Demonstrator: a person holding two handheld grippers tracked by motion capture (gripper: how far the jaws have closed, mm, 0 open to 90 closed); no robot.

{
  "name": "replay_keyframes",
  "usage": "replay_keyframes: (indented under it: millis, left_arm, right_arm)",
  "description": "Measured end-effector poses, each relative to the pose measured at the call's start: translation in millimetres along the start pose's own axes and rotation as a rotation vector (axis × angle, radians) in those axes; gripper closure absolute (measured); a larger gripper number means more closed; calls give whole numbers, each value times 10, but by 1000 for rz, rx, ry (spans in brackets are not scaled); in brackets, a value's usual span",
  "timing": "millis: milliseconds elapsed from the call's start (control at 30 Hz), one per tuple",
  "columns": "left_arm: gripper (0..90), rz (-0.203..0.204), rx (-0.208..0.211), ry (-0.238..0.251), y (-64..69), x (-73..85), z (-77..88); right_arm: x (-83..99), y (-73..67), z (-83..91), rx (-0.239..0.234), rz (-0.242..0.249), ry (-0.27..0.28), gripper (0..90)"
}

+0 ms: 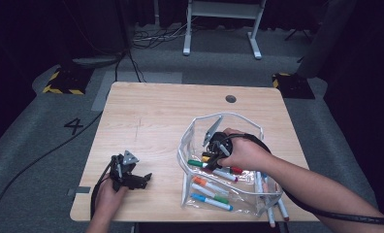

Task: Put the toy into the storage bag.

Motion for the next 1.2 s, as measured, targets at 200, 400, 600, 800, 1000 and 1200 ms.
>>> replay_keyframes:
  millis: [200, 400, 600, 800, 1000, 1200]
  left_arm:
    - [0, 2, 1, 0, 3, 0, -1]
    - [0, 0, 1, 3, 1, -1, -2]
    - [0, 1, 0, 1, 2, 1, 0]
    - [0, 0, 1, 0, 2, 1, 0]
    - [0, 0, 0, 0, 0, 0, 0]
    - [0, 0, 0, 0, 0, 0, 0]
  right_arm:
    - [66, 23, -158, 0, 16, -100, 773]
    - [68, 28, -297, -4, 28, -152, 773]
    - [136, 60, -393, 1, 27, -197, 772]
    - [144, 81, -412, 17, 52, -183, 594]
    - [39, 32, -166, 39, 30, -43, 516]
    - [-63, -6, 384, 63, 7, 164, 504]
Point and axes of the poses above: each handheld gripper's, and its own axes: z roughly backward along the jaws, x roughly out of its underside, y roughly to its right, the point moved 9 cm from there along -z, roughly forward along the jaws, and after that the axes turned 2 degrees about -y, right-handed, at the moved point
